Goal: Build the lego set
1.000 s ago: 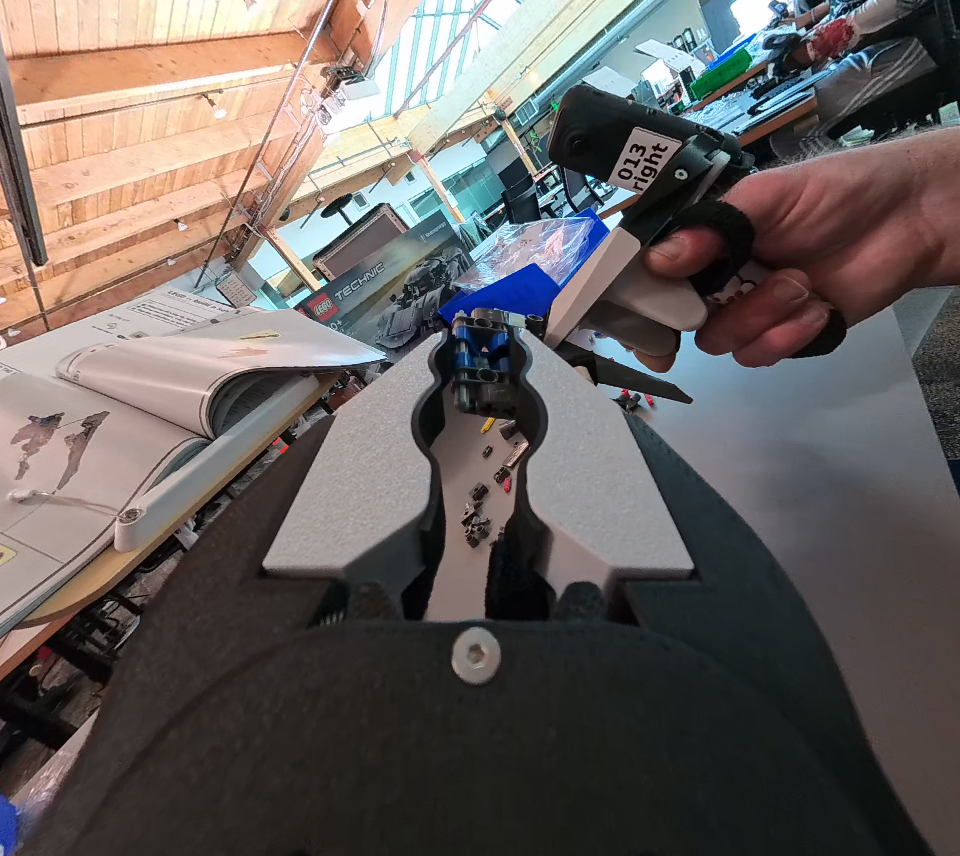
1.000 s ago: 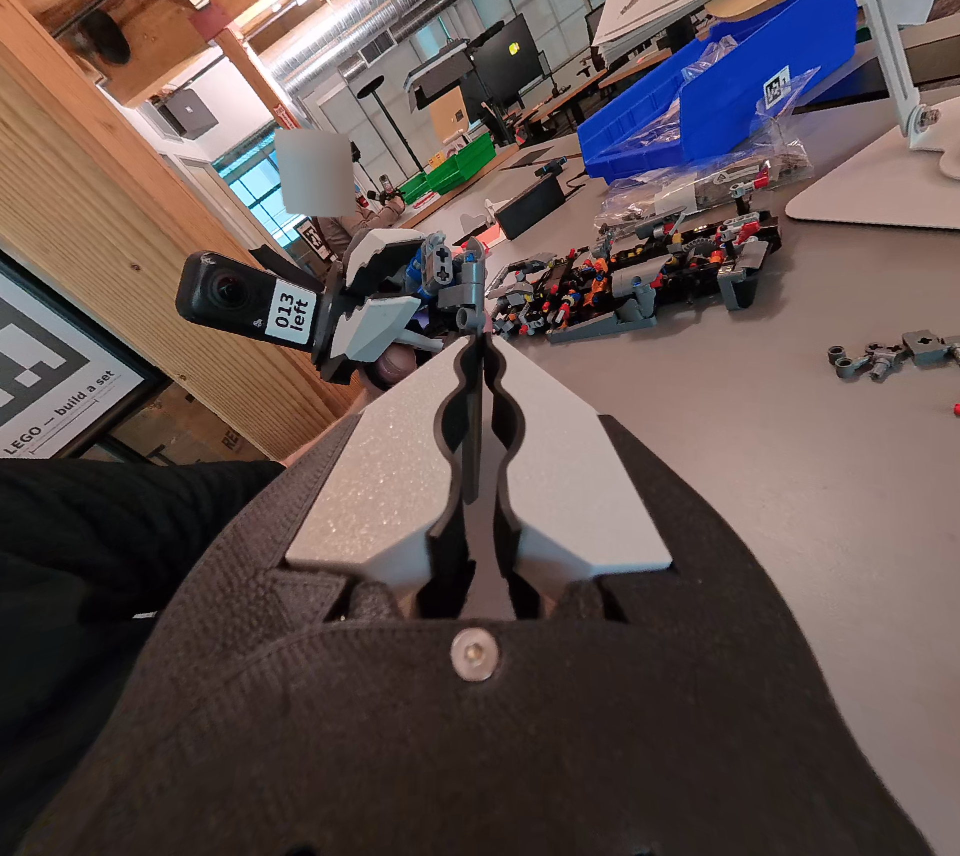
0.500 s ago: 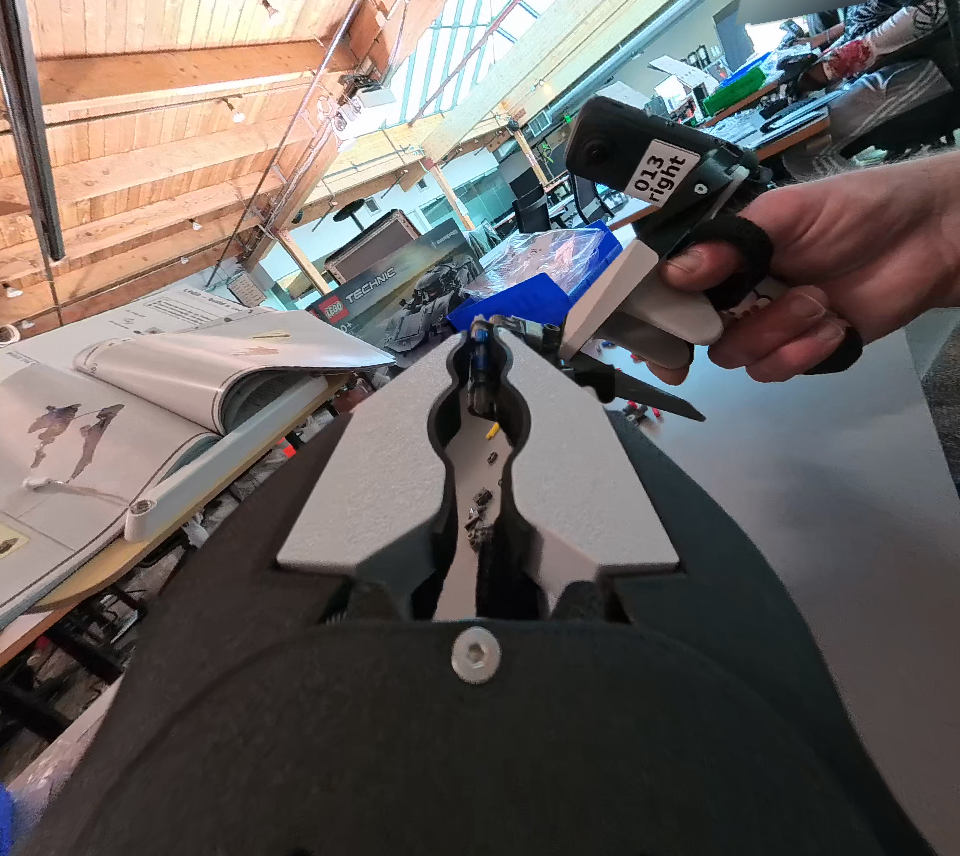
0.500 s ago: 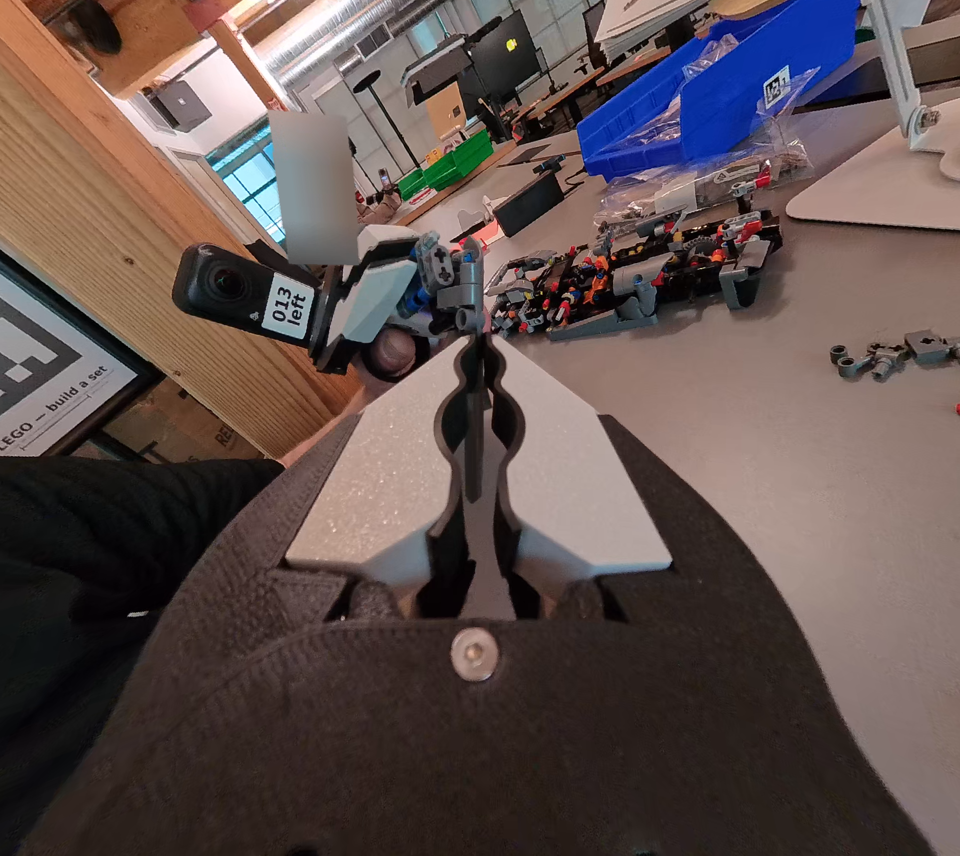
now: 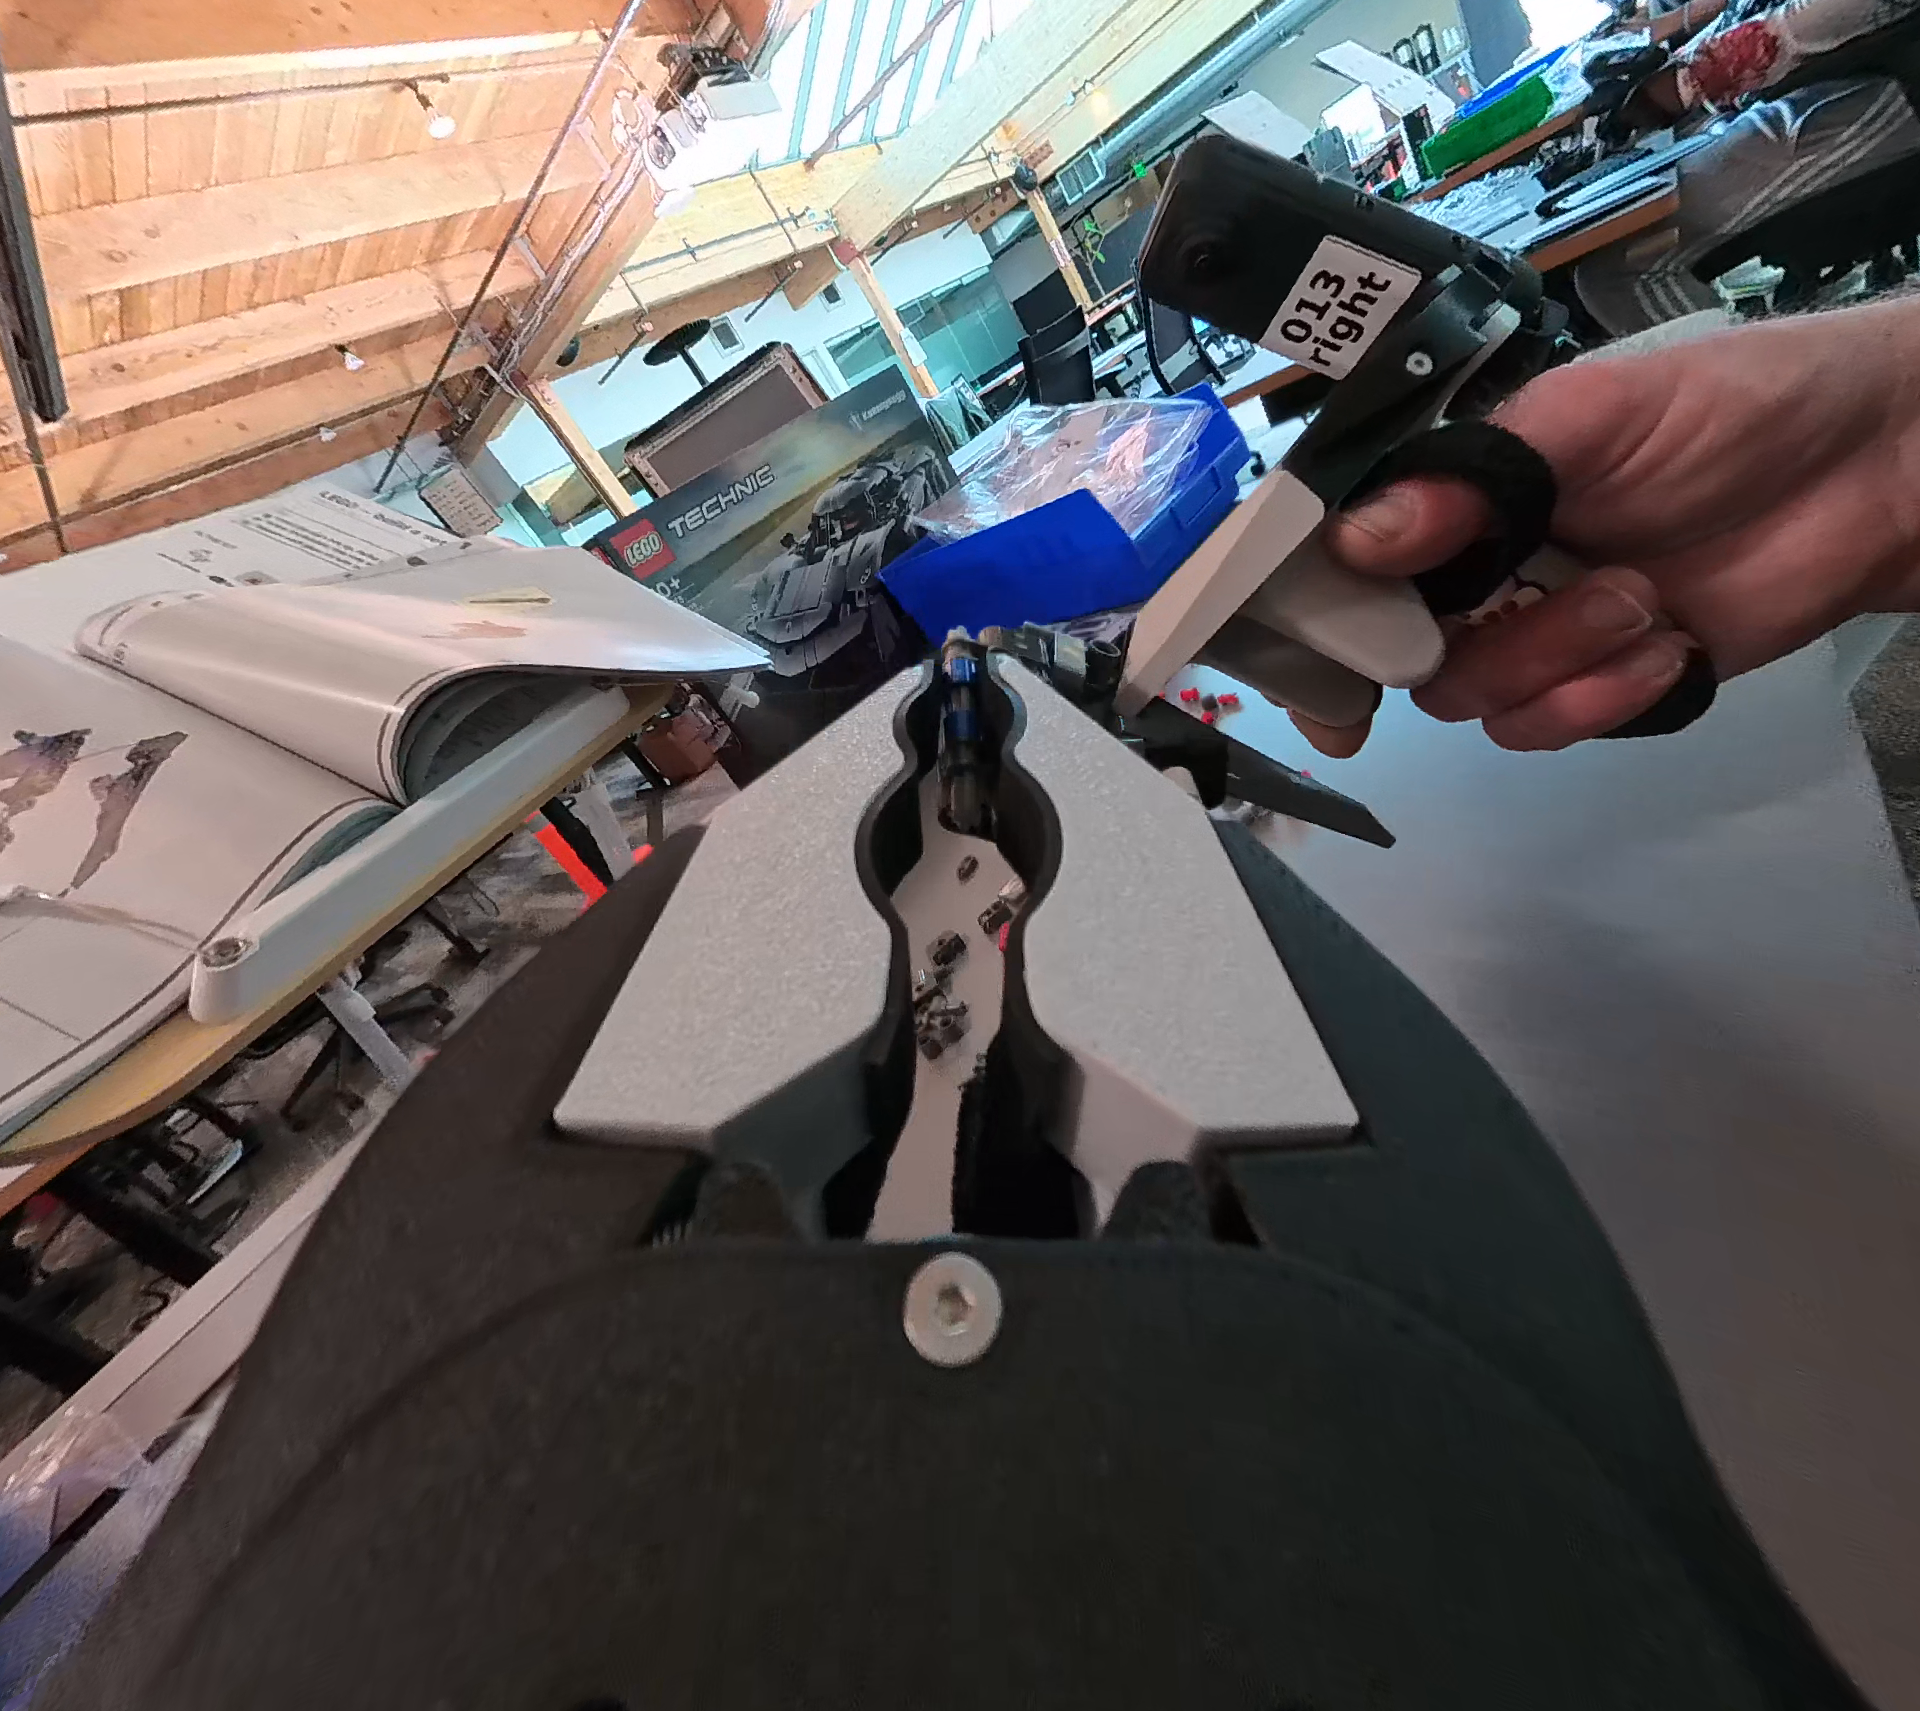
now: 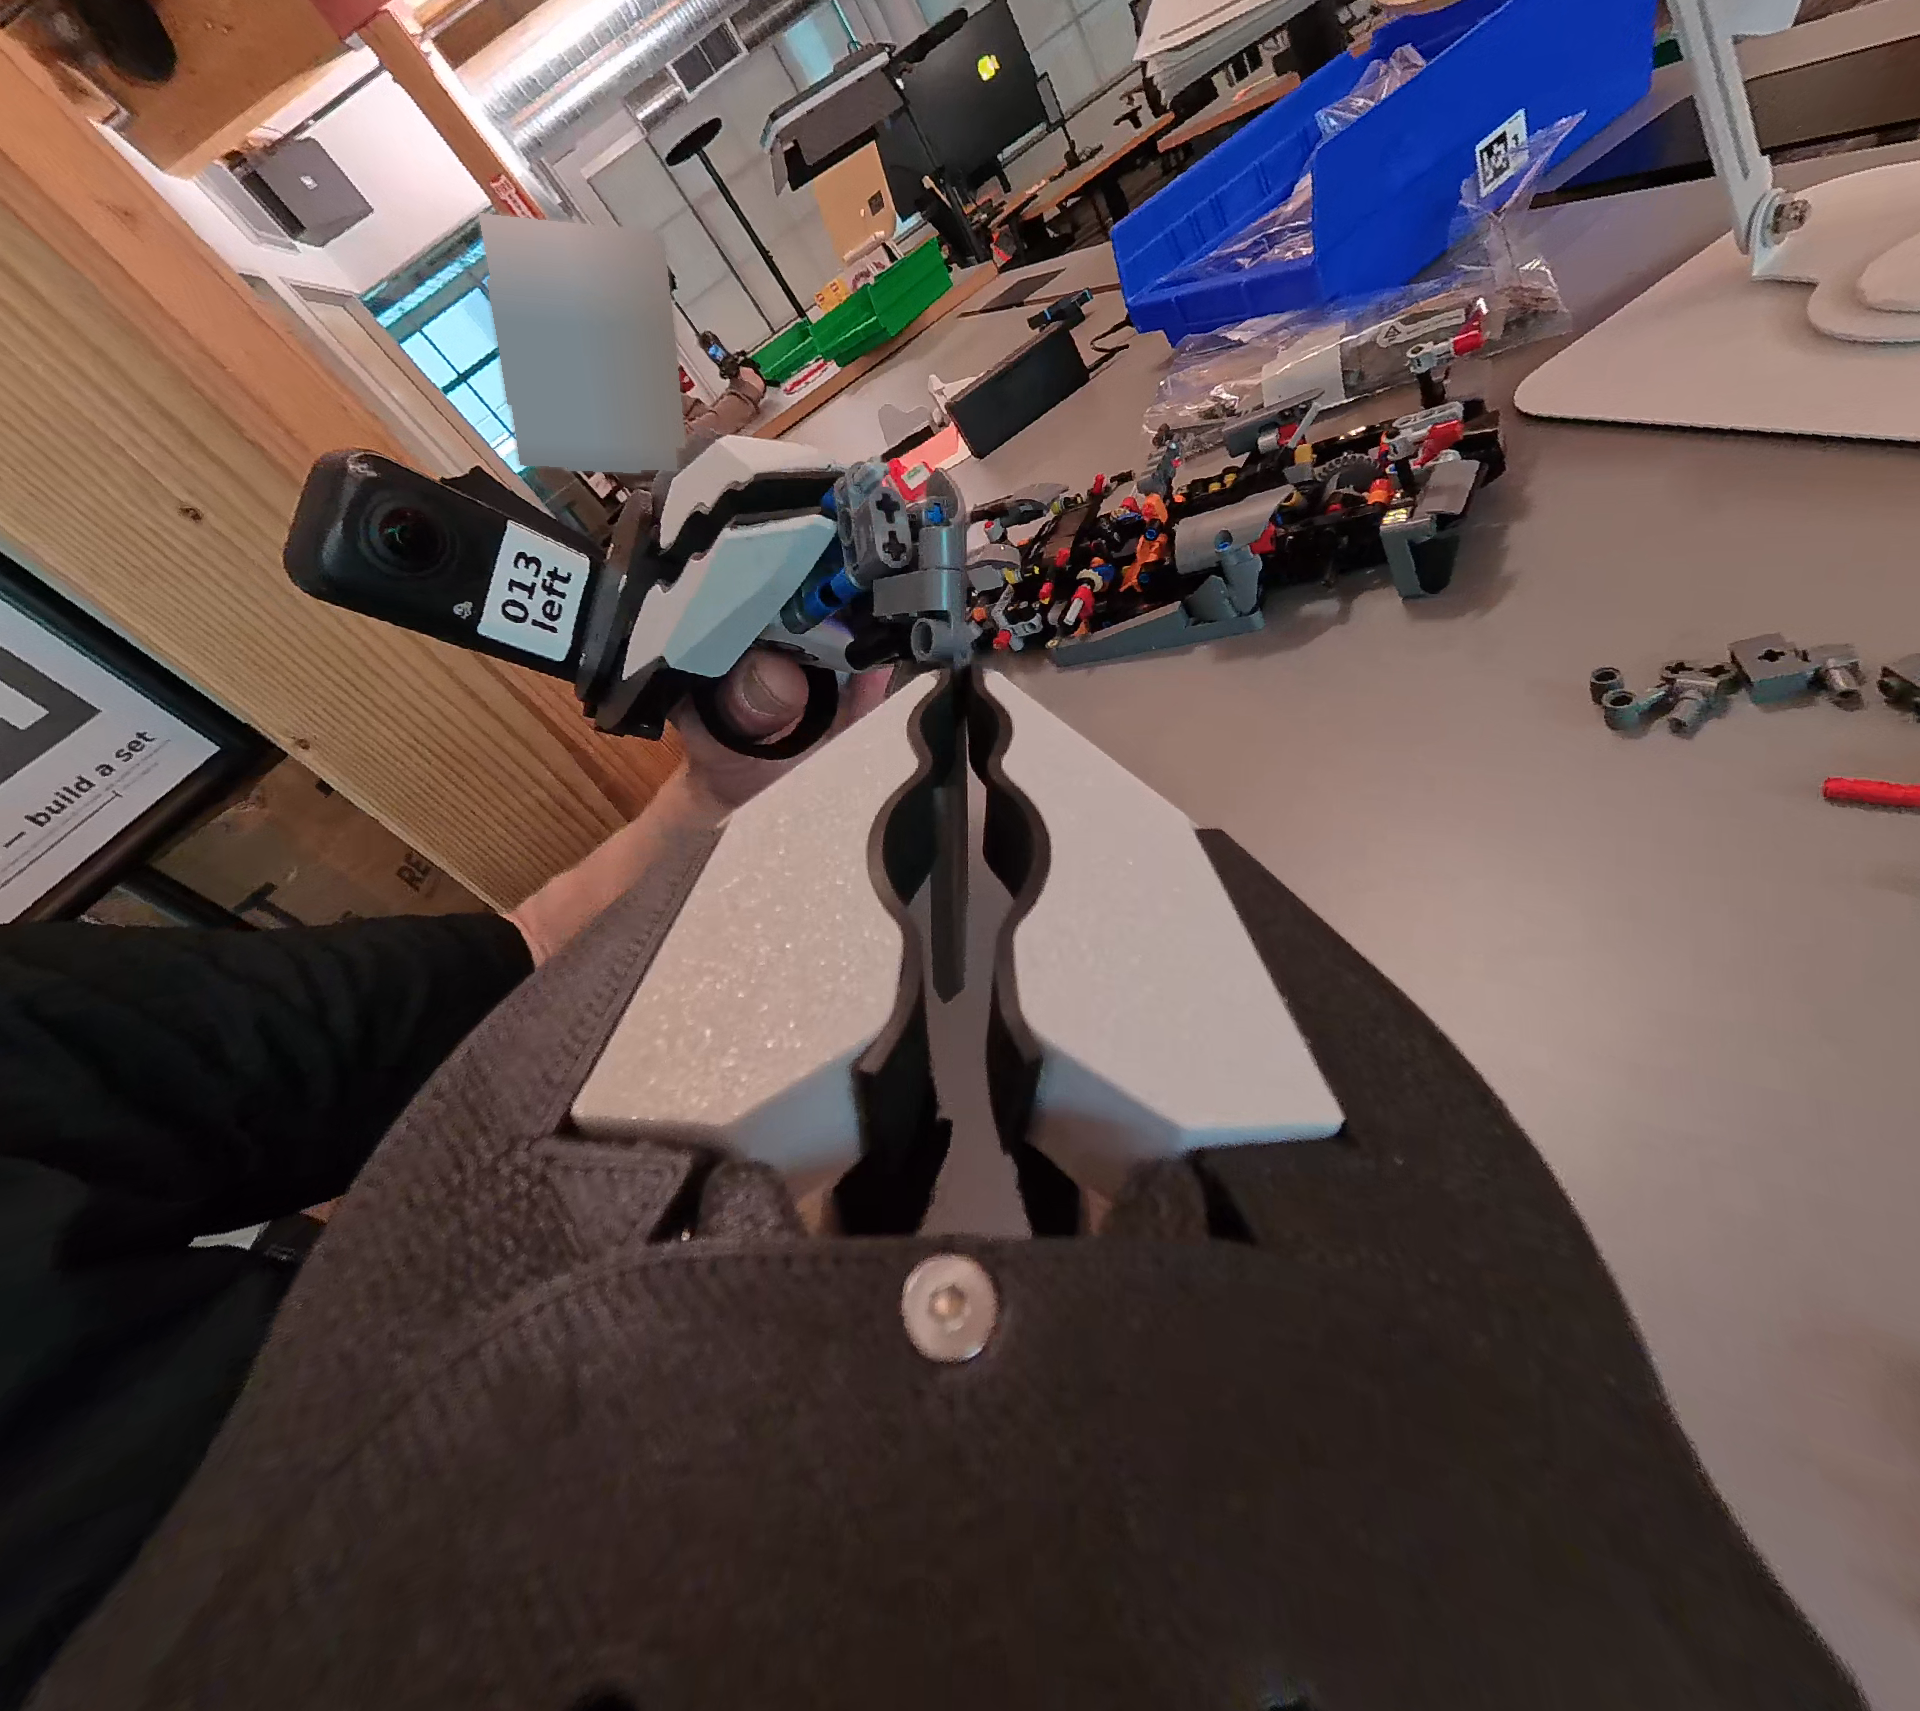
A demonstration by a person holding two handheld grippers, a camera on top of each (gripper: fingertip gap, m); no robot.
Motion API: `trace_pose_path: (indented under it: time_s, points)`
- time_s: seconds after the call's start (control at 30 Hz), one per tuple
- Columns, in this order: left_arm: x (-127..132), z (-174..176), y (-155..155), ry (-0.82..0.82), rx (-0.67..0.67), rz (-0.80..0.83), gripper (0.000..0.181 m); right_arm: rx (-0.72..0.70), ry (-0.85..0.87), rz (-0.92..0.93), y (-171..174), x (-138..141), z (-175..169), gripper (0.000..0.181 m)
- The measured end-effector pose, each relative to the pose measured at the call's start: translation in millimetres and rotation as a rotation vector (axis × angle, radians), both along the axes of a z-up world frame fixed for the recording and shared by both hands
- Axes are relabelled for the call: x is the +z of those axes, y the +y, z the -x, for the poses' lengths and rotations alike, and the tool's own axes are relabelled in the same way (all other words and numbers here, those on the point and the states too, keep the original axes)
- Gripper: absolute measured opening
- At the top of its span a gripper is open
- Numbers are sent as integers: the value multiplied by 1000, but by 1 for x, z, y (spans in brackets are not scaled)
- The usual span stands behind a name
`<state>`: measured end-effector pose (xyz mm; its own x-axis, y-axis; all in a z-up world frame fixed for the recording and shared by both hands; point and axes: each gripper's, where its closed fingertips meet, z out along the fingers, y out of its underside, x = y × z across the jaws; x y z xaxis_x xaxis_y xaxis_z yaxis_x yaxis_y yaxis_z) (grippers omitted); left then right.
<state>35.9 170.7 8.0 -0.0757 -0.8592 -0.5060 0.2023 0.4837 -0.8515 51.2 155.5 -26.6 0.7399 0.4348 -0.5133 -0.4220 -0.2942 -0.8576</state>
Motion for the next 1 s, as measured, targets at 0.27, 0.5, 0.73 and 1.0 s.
trace_pose_path:
  time_s: [0.27,0.5,0.73,1.0]
  points:
    - [-14,-11,10,69,19,45,3,-12,-18,38,8,-13,-10,0]
    - [-19,-14,12,91,31,50,3,-18,-22,50,11,-18,-13,0]
    - [-20,-16,13,96,33,51,3,-18,-16,52,11,-19,-14,0]
    - [-19,-15,12,91,32,49,3,-15,-7,49,10,-19,-13,0]
